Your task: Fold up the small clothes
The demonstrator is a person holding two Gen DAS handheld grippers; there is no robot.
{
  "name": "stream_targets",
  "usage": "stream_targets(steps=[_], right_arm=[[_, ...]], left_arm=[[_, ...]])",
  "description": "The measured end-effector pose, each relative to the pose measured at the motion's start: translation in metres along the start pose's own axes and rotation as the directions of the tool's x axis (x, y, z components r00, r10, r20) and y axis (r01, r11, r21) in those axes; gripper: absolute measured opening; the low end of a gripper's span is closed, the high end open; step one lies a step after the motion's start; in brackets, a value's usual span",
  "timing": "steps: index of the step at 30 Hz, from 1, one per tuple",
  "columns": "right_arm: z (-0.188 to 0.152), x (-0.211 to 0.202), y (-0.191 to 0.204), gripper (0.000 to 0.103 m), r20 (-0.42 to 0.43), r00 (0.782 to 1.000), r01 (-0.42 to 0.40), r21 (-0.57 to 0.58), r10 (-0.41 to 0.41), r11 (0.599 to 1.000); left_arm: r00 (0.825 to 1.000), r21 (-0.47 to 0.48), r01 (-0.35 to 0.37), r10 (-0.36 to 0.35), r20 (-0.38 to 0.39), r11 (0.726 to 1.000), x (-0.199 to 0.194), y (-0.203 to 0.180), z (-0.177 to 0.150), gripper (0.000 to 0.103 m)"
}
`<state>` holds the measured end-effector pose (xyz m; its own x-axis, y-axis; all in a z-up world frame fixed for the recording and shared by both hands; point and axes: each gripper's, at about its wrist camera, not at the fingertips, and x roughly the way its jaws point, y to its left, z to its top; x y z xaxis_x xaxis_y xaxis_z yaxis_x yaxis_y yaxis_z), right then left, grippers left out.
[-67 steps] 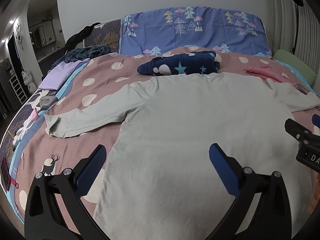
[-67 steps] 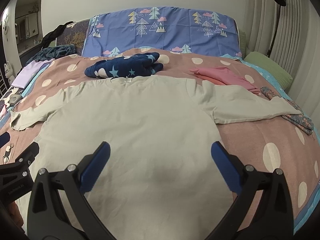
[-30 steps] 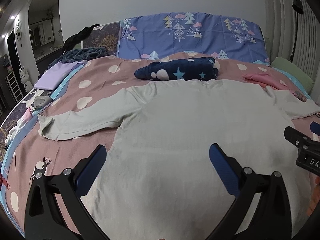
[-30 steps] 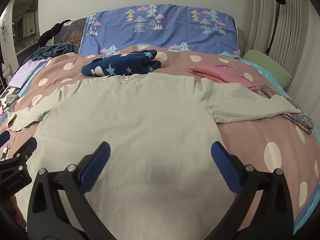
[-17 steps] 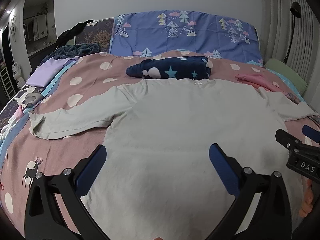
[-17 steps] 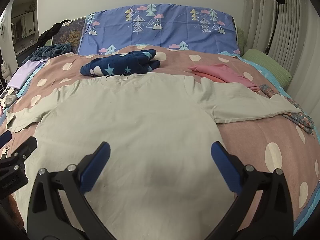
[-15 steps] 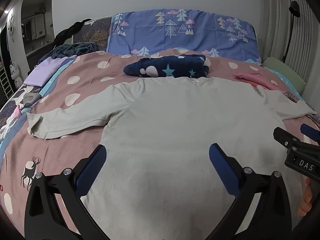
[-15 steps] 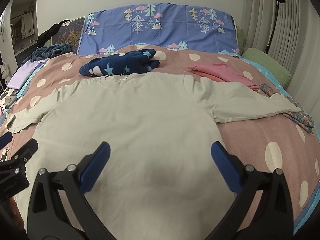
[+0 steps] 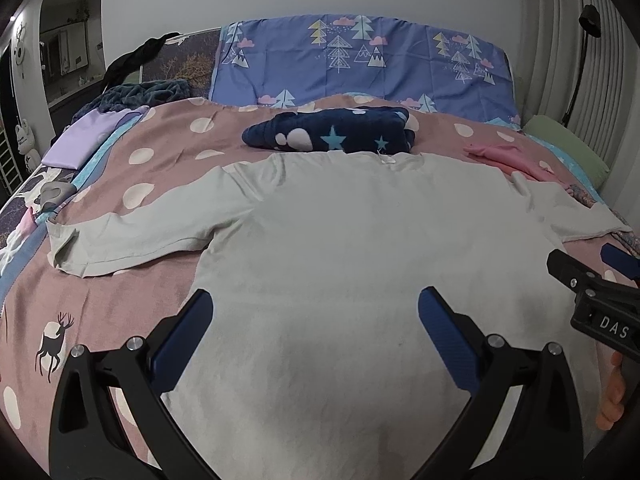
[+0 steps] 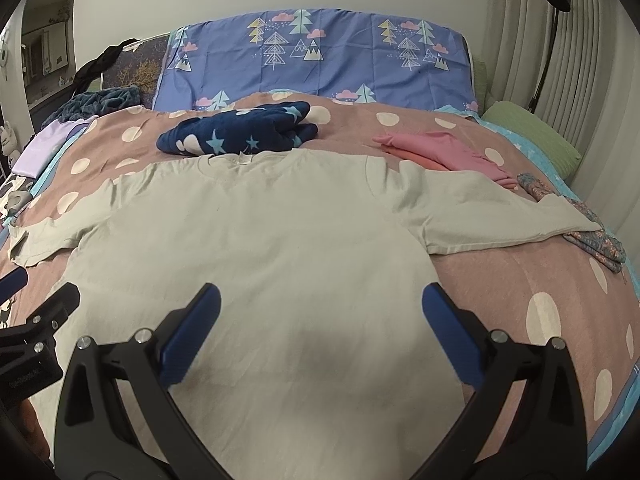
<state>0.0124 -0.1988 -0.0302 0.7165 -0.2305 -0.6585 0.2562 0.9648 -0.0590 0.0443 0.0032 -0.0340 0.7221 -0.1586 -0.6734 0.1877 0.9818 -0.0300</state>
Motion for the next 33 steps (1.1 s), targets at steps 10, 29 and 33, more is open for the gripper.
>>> stream_targets(steps=[10,29,33], right_arm=[[0.007,0.006,0.006,0.101,0.001,1.000,0.006,-0.026,-0.006,1.000],[-0.002,0.055,-0.001,0.101,-0.084,0.996,0.036,-0.029,-0.038,0.999],[-0.002,0.061,0.003,0.101,-0.095,0.995,0.028,-0.046,-0.032,0.999]], left_arm=[[0.998,0.007,0.059,-0.059,0.011,0.998,0.012,0.022,0.002,0.068],[0.925,-0.566,-0.379,0.313,-0.214,0.732,0.080,0.375,-0.013,0.048],[0.883,-0.535,-0.469,0.387,-0.266,0.703,0.103,0.401,-0.002,0.048]])
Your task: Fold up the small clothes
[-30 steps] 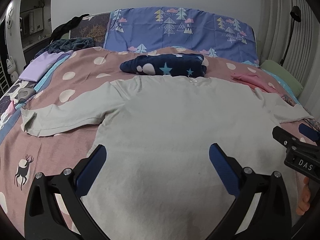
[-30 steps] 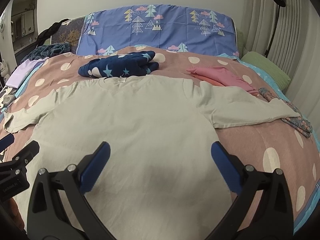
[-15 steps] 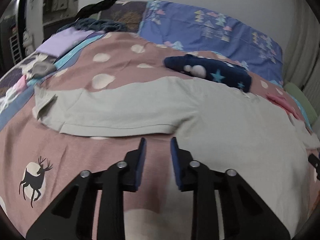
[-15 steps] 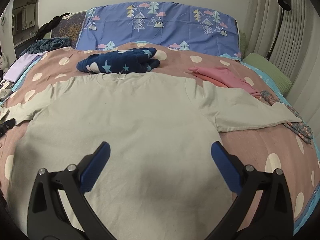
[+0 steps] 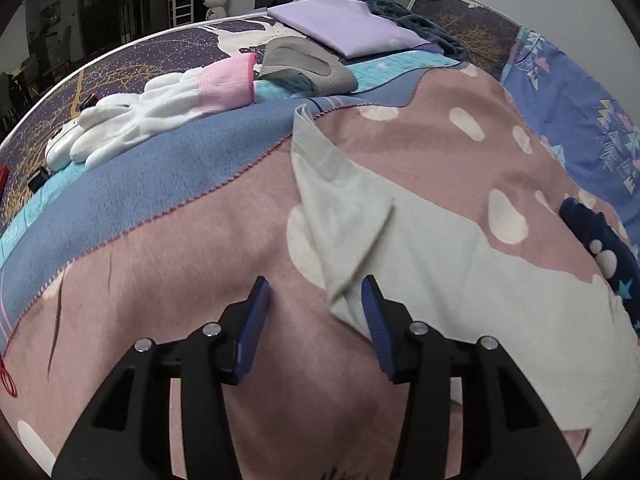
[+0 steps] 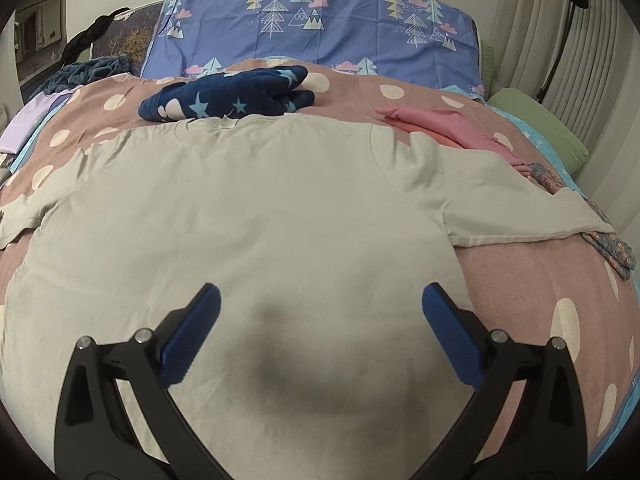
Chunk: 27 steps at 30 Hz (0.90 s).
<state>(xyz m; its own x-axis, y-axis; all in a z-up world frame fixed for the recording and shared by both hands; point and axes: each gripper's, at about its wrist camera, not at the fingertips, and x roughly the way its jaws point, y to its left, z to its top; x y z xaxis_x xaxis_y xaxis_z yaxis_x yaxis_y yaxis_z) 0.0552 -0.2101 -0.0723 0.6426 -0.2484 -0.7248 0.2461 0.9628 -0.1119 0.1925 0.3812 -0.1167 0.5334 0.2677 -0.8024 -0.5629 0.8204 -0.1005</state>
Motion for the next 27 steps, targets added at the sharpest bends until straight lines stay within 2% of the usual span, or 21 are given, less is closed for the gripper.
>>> stream_targets(steps=[1,2,3,4,6,7,9,10,11,13,15,17,19,20,21,22,24,27], right_arm=[[0.000,0.001,0.001,0.101,-0.003,1.000,-0.001,-0.005,0.001,1.000],[0.000,0.002,0.001,0.101,-0.004,1.000,-0.001,-0.007,0.001,1.000],[0.000,0.002,0.000,0.101,-0.004,1.000,0.000,-0.008,0.000,1.000],[0.000,0.002,0.000,0.101,-0.003,1.000,0.000,-0.007,0.000,1.000],[0.001,0.002,-0.001,0.101,0.000,1.000,0.001,-0.003,-0.001,1.000],[0.001,0.003,-0.002,0.101,0.003,1.000,0.003,-0.003,-0.003,1.000],[0.002,0.003,-0.005,0.101,0.010,1.000,0.005,-0.001,-0.005,1.000],[0.003,0.005,-0.006,0.101,0.010,1.000,0.003,0.001,-0.003,1.000],[0.004,0.006,-0.007,0.101,0.009,1.000,-0.005,0.004,0.005,1.000],[0.008,0.008,-0.010,0.101,0.000,0.999,-0.035,0.012,0.035,0.999],[0.010,0.006,-0.014,0.101,0.000,0.997,-0.072,0.024,0.072,0.997],[0.012,0.004,-0.021,0.101,0.010,0.995,-0.095,0.037,0.094,0.995],[0.011,0.003,-0.027,0.101,0.015,0.997,-0.074,0.046,0.073,0.996],[0.011,0.003,-0.030,0.101,0.012,0.997,-0.074,0.051,0.073,0.996],[0.010,0.004,-0.035,0.101,0.000,0.996,-0.093,0.062,0.093,0.994],[0.010,0.006,-0.038,0.101,-0.009,0.993,-0.118,0.074,0.119,0.990],[0.011,0.010,-0.044,0.101,-0.031,0.981,-0.186,0.106,0.191,0.977],[0.018,0.021,-0.050,0.077,-0.070,0.949,-0.293,0.171,0.309,0.941]], left_arm=[[1.000,0.014,-0.026,0.026,0.008,1.000,0.005,-0.002,0.006,0.048],[0.999,0.030,-0.054,0.053,0.012,0.998,0.009,-0.006,0.012,0.042],[0.997,0.045,-0.079,0.078,0.021,0.996,0.011,-0.008,0.016,0.026],[0.996,0.064,-0.086,0.085,0.023,0.994,0.012,-0.013,0.021,0.004],[0.997,0.078,-0.066,0.064,0.031,0.995,0.004,-0.025,0.030,0.002],[0.999,0.078,-0.026,0.022,0.046,0.997,-0.009,-0.033,0.031,0.001],[0.984,0.144,0.142,-0.156,0.088,0.979,-0.047,-0.066,0.028,0.001],[0.967,0.200,0.210,-0.234,0.101,0.957,-0.068,-0.088,0.022,0.001],[0.943,0.273,0.276,-0.315,0.107,0.921,-0.093,-0.116,0.012,0.001],[0.886,0.382,0.394,-0.455,0.082,0.836,-0.133,-0.165,-0.012,0.001],[0.811,0.487,0.506,-0.585,0.011,0.711,-0.166,-0.215,-0.048,0.001],[0.743,0.562,0.586,-0.663,-0.086,0.584,-0.186,-0.258,-0.093,0.001],[0.692,0.595,0.645,-0.696,-0.192,0.478,-0.193,-0.290,-0.136,0.001],[0.675,0.605,0.669,-0.693,-0.253,0.431,-0.192,-0.304,-0.159,0.001],[0.673,0.615,0.675,-0.681,-0.288,0.407,-0.190,-0.313,-0.177,0.001],[0.680,0.626,0.674,-0.662,-0.317,0.392,-0.185,-0.322,-0.194,0.001],[0.688,0.623,0.678,-0.635,-0.352,0.390,-0.173,-0.326,-0.212,0.002],[0.690,0.597,0.693,-0.614,-0.384,0.405,-0.157,-0.315,-0.221,0.001]])
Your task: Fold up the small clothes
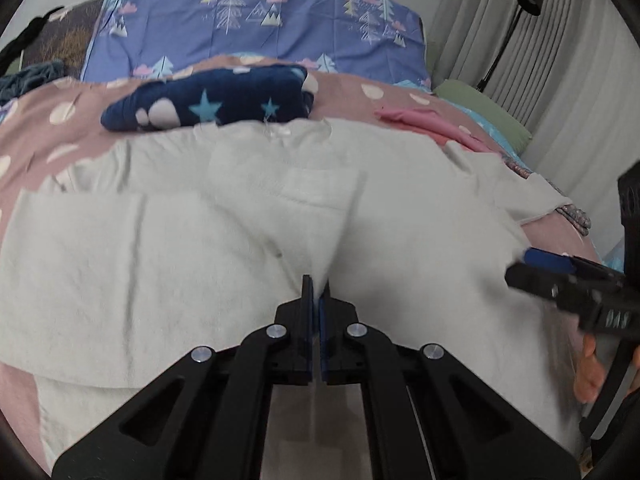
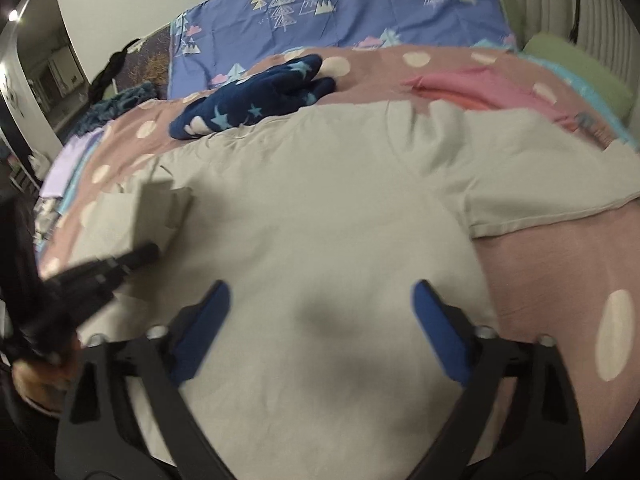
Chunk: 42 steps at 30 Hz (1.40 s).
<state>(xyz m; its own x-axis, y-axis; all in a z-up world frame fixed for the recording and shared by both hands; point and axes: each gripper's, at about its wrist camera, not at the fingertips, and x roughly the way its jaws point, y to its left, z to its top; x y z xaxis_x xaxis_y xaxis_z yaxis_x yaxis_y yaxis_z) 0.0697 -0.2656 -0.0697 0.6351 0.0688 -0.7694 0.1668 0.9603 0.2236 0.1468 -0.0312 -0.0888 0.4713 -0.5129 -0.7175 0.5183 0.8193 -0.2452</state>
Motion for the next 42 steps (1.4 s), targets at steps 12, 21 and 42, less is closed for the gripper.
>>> stream_targets(steps=[12,21,42], right_arm=[[0.079,0.071,0.068,0.062,-0.225,0.908,-0.353,0.039,0.352,0.935],[0.087,0.081,0.082,0.062,-0.288,0.900,-0.350,-0.030,0.327,0.936],[0.150,0.045,0.077,0.006,-0.085,0.953,-0.300,-0.153,0.290,0.942]], left_arm=[[0.999,0.003,0.034,-0.034,0.009,0.999,0.000,-0.011,-0.006,0.002],[0.999,0.092,0.053,-0.054,0.006,0.994,0.010,-0.037,-0.007,0.002],[0.982,0.095,0.150,-0.160,0.106,0.984,-0.004,-0.060,0.050,0.000]])
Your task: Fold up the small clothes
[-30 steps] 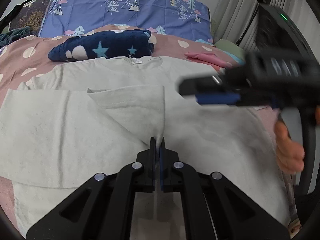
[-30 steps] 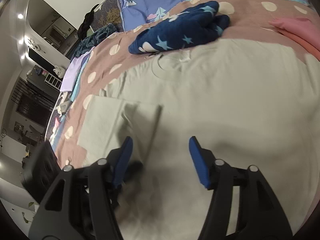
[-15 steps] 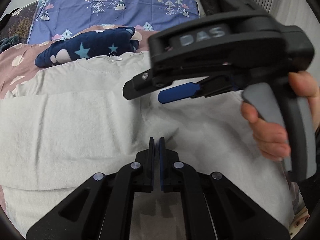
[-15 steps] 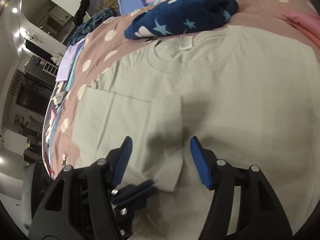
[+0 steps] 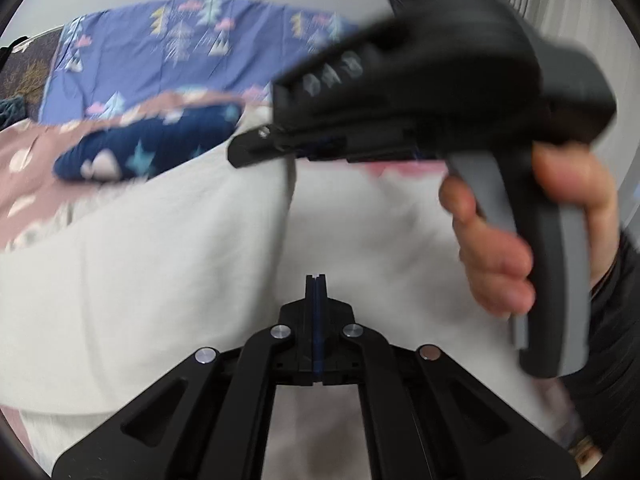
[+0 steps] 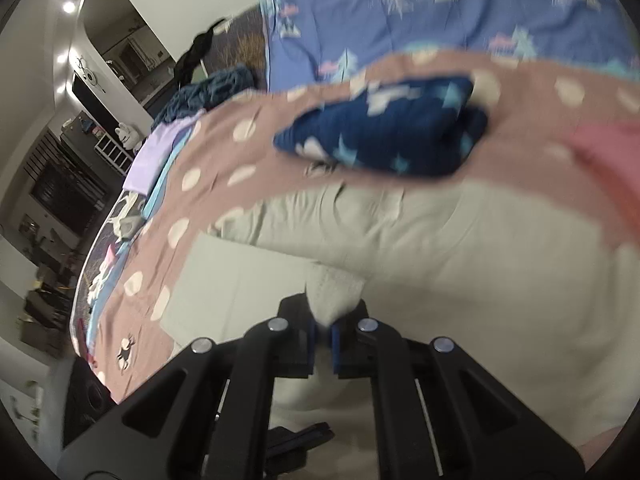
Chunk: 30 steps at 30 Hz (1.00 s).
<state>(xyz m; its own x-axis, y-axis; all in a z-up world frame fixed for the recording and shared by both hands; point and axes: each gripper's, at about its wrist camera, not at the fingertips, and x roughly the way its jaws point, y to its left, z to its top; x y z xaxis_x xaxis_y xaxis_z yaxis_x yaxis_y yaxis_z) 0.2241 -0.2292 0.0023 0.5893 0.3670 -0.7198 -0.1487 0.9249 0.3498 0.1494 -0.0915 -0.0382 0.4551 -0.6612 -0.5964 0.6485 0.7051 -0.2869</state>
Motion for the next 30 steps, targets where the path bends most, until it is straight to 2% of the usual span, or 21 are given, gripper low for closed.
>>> stream_targets(steps=[3,5,9,11,13,14,15,16,17,19,21,22,24,25,26,28,29,30], right_arm=[[0.006,-0.013,-0.026,0.008,0.008,0.986,0.168,0.009,-0.168,0.986],[0.002,-0.005,-0.057,0.008,-0.022,0.976,0.219,0.058,-0.218,0.974],[-0.017,0.026,-0.111,0.011,-0.106,0.978,0.196,0.160,-0.181,0.967],[-0.029,0.031,-0.130,0.029,-0.134,0.977,0.192,0.216,-0.165,0.957],[-0.036,0.026,-0.138,0.036,-0.123,0.982,0.168,0.237,-0.142,0.957],[-0.039,0.023,-0.138,0.038,-0.115,0.985,0.153,0.233,-0.129,0.960],[-0.042,0.019,-0.140,0.044,-0.105,0.989,0.124,0.225,-0.103,0.966],[-0.047,0.015,-0.139,0.055,-0.096,0.992,0.097,0.215,-0.078,0.972],[-0.053,0.012,-0.140,0.060,-0.090,0.995,0.067,0.194,-0.050,0.979],[-0.063,0.008,-0.136,0.060,-0.099,0.995,0.040,0.151,-0.025,0.988],[-0.076,0.009,-0.128,0.060,-0.117,0.993,0.028,0.096,-0.017,0.995],[-0.081,0.012,-0.123,0.060,-0.122,0.992,0.048,0.064,-0.040,0.997],[-0.082,0.017,-0.116,0.047,-0.108,0.990,0.099,0.028,-0.095,0.995],[-0.084,0.021,-0.114,0.027,-0.106,0.986,0.134,0.026,-0.131,0.991],[-0.082,0.024,-0.112,0.005,-0.110,0.981,0.162,0.035,-0.158,0.986],[-0.081,0.011,-0.106,0.005,-0.077,0.984,0.167,0.088,-0.161,0.982],[-0.081,0.001,-0.104,0.005,-0.049,0.985,0.169,0.096,-0.165,0.981],[-0.084,-0.019,-0.102,0.005,-0.011,0.978,0.207,0.113,-0.207,0.972]], left_arm=[[0.997,0.018,0.062,-0.063,0.040,0.998,0.000,-0.020,0.018,0.000],[0.996,0.038,0.087,-0.089,0.029,0.995,0.014,-0.034,0.019,0.000],[0.995,0.042,0.086,-0.084,-0.060,0.995,0.055,-0.050,0.009,0.000],[0.993,0.047,0.064,-0.059,-0.104,0.997,0.068,-0.051,-0.001,0.000],[0.991,0.068,0.038,-0.029,-0.129,0.997,0.071,-0.047,-0.008,0.000],[0.991,0.079,0.017,-0.007,-0.132,0.997,0.070,-0.043,-0.010,0.000],[0.991,0.083,-0.004,0.014,-0.130,0.997,0.067,-0.038,-0.012,0.000],[0.991,0.078,-0.031,0.041,-0.127,0.996,0.061,-0.030,-0.013,0.003],[0.990,0.070,-0.055,0.063,-0.123,0.996,0.057,-0.023,-0.016,0.006],[0.986,0.051,-0.117,0.122,-0.110,0.992,0.044,-0.005,-0.020,0.015],[0.975,0.041,-0.192,0.195,-0.108,0.981,0.032,0.014,-0.027,0.015],[0.966,0.038,-0.230,0.233,-0.108,0.972,0.028,0.024,-0.027,0.016],[0.939,0.017,-0.323,0.323,-0.114,0.946,0.017,0.047,-0.032,0.018],[0.919,-0.004,-0.377,0.374,-0.125,0.926,0.013,0.057,-0.033,0.018],[0.889,-0.027,-0.444,0.436,-0.143,0.896,0.010,0.069,-0.035,0.018],[0.845,-0.075,-0.520,0.500,-0.191,0.851,0.009,0.089,-0.039,0.018],[0.846,-0.100,-0.520,0.496,-0.194,0.848,0.005,0.098,-0.041,0.018],[0.852,-0.113,-0.513,0.488,-0.187,0.851,0.001,0.103,-0.042,0.018]])
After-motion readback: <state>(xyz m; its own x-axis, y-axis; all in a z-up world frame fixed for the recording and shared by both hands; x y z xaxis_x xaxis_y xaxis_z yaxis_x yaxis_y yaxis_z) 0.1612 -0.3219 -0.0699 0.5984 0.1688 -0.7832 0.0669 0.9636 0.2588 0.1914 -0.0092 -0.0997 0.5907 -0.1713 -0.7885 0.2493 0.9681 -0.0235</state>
